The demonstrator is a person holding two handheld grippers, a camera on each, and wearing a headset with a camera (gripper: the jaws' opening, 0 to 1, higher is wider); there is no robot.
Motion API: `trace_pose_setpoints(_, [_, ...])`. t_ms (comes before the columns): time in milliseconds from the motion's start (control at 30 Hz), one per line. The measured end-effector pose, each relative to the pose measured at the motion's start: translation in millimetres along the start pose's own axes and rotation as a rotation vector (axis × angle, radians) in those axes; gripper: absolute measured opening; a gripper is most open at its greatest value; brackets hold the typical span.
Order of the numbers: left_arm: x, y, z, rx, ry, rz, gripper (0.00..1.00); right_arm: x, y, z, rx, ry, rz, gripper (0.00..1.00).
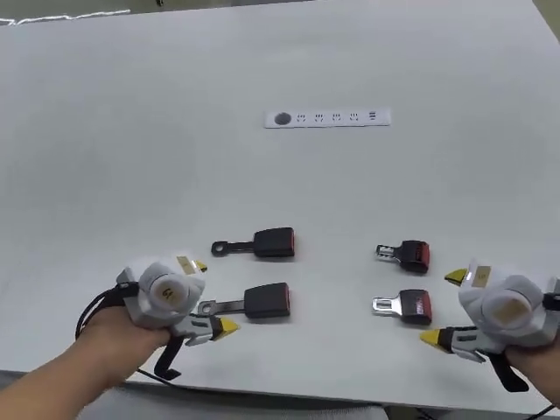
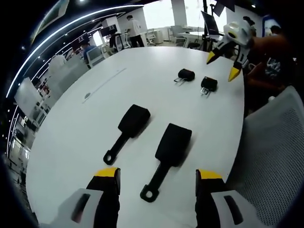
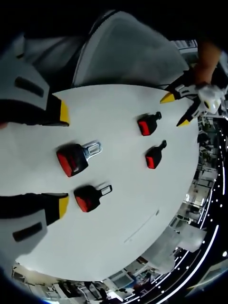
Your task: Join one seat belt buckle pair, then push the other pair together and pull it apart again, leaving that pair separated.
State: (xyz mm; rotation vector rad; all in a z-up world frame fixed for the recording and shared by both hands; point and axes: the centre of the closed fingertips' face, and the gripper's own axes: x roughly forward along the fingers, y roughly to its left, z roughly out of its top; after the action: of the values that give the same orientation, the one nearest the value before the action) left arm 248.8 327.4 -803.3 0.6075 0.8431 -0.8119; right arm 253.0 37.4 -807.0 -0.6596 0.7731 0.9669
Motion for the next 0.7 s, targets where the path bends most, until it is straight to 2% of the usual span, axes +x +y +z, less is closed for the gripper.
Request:
trace_pose_setpoints(100, [6.0,-6.5,-1.1,0.062,0.027,-0.035,0.63,6.5,-0.1,1.0,-0.066,0.012,0.022,0.55])
trace_pose_setpoints(167, [9.6,-8.4,-1.3,0.081,0.037,-0.049,0.62,10.6,2.1,1.4,-0.103,0.019,0.042,0.53])
trace_pose_setpoints(233, [13.3,-7.1,-0.2,0.101,0.040,-0.060,0.61,15.6,2.0,1.1,-0.123,0.024,0.053,0.51])
trace_pose_setpoints(267, [15.9,-5.0,-0.3,0.115,0.045,-0.064,0.61,17.3,4.8,0.8,-0.134,0.027,0.079,0.49])
trace_pose_setpoints(333, [17.7,-3.5,1.5,0.135,0.055,-0.072,0.61,19.9,6.5,2.4,-0.146,0.031,0.103,0.43])
trace_pose_setpoints(467, [28.4,-0.1,3.3,0.186,0.082,-0.103,0.56,28.7,4.1,0.7,-0.150,0.046,0.132,0.41])
trace_pose_setpoints(567, [36.0,-3.8,6.7,0.228,0.089,-0.143,0.47,34.4,2.4,-2.2,-0.156,0.063,0.157,0.41])
trace_pose_setpoints(700, [45.8,-10.7,13.6,0.266,0.088,-0.190,0.46,40.7,-0.5,-6.2,-0.160,0.078,0.175,0.40])
